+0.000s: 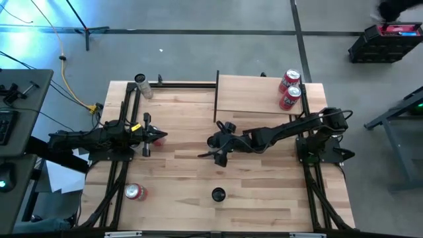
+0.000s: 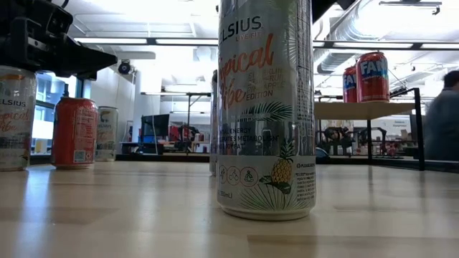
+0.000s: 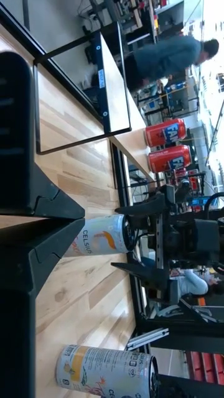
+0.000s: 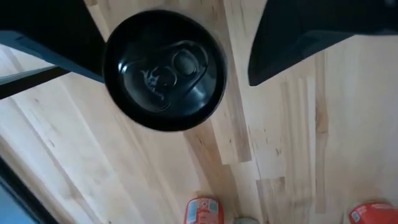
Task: Place canned beverage on shelf
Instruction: Put the white soda can on the shelf
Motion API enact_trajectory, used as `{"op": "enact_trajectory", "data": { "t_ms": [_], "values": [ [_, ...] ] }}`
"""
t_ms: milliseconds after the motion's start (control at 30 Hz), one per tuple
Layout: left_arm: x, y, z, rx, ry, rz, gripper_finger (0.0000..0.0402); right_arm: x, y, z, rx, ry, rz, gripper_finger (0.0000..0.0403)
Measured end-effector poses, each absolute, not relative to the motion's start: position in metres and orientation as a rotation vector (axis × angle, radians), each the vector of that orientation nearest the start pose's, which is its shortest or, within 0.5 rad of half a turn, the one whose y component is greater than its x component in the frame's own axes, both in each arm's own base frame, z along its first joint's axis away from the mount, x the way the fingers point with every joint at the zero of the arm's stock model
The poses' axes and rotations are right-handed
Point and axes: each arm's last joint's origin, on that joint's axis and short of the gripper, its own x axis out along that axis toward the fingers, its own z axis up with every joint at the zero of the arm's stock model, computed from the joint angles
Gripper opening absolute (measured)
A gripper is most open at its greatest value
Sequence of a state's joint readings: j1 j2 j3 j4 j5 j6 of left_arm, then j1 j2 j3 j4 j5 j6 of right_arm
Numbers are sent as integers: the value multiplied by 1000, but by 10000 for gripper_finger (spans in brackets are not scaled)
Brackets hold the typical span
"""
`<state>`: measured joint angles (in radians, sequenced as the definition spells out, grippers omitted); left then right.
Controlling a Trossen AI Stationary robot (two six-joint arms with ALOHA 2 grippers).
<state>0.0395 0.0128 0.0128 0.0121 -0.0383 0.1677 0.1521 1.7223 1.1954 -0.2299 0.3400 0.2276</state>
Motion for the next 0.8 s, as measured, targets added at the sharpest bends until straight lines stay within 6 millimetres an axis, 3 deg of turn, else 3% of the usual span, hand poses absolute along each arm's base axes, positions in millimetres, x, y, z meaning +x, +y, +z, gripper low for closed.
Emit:
{"op": "enact_trajectory", "data": {
  "t_ms": [267, 500, 600, 800],
  "values": [
    [98, 5, 168, 168, -5, 78, 3, 370, 42, 229, 26, 701, -244, 250],
    [98, 5, 168, 168, -5, 78, 3, 369, 42, 235, -27, 724, -173, 244],
    [98, 5, 168, 168, -6, 79, 3, 364, 44, 260, -86, 748, -109, 243],
    [98, 5, 168, 168, -5, 79, 3, 341, 41, 343, -216, 771, 39, 243]
  ]
}}
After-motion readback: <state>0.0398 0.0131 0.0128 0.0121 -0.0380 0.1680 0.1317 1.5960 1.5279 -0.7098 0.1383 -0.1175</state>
